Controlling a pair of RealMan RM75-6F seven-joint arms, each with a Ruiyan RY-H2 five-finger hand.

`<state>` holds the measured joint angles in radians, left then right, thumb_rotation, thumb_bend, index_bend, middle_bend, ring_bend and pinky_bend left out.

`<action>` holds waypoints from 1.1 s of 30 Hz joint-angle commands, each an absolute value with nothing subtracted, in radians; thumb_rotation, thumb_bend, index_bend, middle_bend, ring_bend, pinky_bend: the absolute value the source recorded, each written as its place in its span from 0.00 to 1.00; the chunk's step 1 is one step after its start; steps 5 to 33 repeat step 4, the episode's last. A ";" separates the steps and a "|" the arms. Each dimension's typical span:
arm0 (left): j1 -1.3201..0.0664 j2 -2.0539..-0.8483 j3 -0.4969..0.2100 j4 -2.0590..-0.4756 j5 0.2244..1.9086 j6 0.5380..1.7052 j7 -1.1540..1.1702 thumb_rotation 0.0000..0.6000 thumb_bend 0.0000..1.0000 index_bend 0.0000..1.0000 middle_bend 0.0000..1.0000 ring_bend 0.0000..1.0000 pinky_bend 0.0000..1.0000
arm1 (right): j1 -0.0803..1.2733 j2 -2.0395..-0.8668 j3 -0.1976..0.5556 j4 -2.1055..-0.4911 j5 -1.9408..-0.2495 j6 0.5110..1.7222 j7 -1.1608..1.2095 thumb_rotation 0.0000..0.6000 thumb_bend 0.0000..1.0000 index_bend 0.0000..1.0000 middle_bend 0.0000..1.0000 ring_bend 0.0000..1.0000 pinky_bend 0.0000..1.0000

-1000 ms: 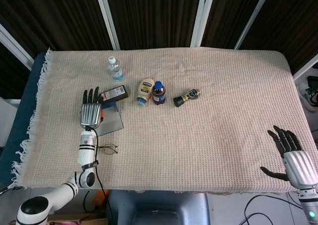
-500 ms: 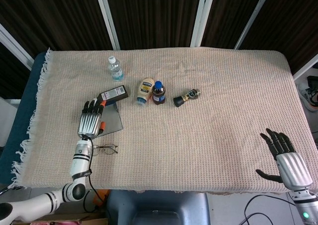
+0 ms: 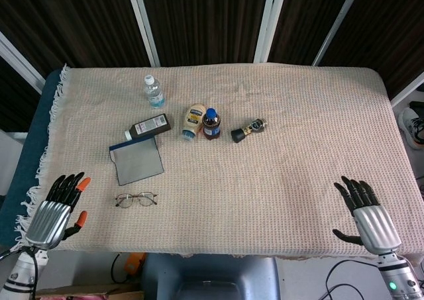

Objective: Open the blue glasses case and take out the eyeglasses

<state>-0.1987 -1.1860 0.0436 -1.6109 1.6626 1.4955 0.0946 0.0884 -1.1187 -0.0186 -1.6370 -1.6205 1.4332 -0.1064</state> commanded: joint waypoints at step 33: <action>-0.138 -1.205 0.080 -1.551 1.686 1.540 0.048 1.00 0.44 0.01 0.00 0.00 0.00 | 0.092 -1.137 -0.019 -1.634 -1.606 1.417 -0.147 1.00 0.19 0.00 0.00 0.00 0.00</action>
